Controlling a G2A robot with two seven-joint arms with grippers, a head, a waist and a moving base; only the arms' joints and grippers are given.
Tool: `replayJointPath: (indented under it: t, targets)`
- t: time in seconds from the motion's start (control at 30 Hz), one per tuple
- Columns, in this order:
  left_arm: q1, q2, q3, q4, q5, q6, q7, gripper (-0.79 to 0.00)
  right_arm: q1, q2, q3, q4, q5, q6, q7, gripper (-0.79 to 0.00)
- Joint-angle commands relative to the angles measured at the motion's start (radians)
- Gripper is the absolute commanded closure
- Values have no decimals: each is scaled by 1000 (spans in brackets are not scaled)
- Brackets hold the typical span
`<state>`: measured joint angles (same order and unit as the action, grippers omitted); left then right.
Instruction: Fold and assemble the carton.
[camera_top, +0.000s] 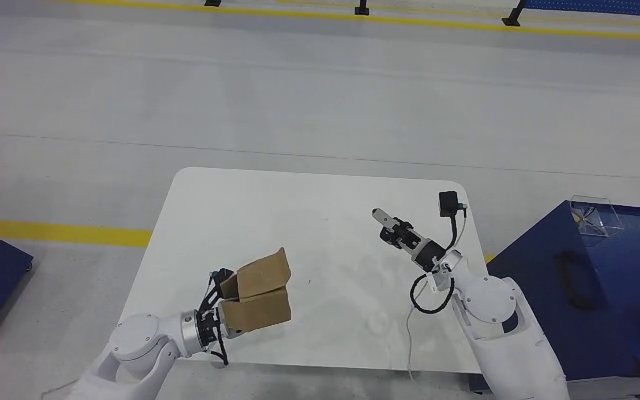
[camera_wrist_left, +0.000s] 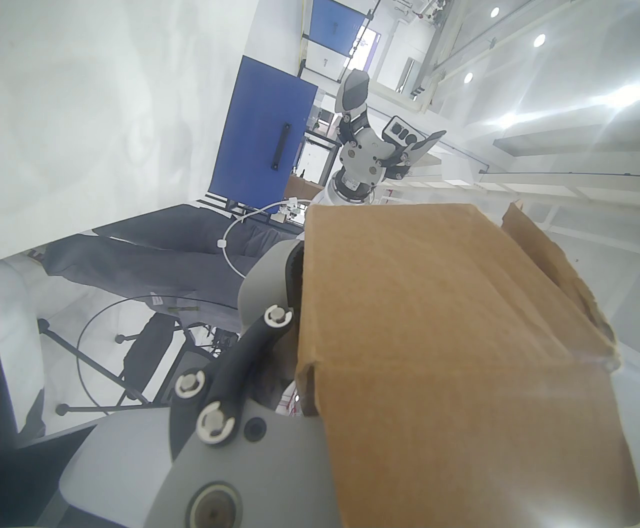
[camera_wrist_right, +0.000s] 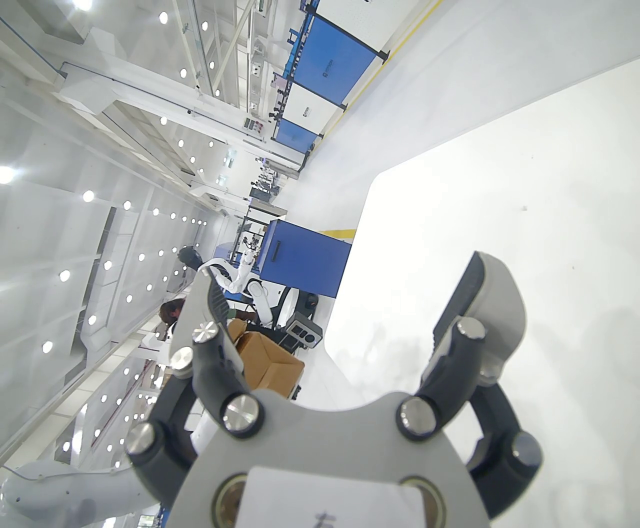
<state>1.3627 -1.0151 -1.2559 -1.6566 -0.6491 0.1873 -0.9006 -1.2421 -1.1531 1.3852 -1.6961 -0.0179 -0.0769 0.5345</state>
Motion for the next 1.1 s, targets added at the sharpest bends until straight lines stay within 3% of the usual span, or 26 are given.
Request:
replayJointPath:
  t: [0.0,0.07,0.17,0.23,0.33,0.43,0.6,0.8,1.07]
  targets:
    - [-6,-3,17,-63,-34,260,109,0,0,0,0,0,0,0,0,-785]
    - [-3,-9,48,-159,-96,433,184,0,0,0,0,0,0,0,0,-785]
    - [7,-27,73,-293,-212,590,414,0,0,0,0,0,0,0,0,-785]
    - [22,-48,103,-371,-345,656,612,0,0,0,0,0,0,0,0,-785]
    - [40,-89,163,-455,-632,646,966,0,0,0,0,0,0,0,0,-785]
    - [18,-124,234,-481,-863,548,1310,0,0,0,0,0,0,0,0,-785]
    - [-103,-177,330,-433,-1230,290,1739,0,0,0,0,0,0,0,0,-785]
    - [-227,-217,377,-345,-1314,20,1947,0,0,0,0,0,0,0,0,-785]
    - [-229,-250,452,-238,-1178,-279,2111,0,0,0,0,0,0,0,0,-785]
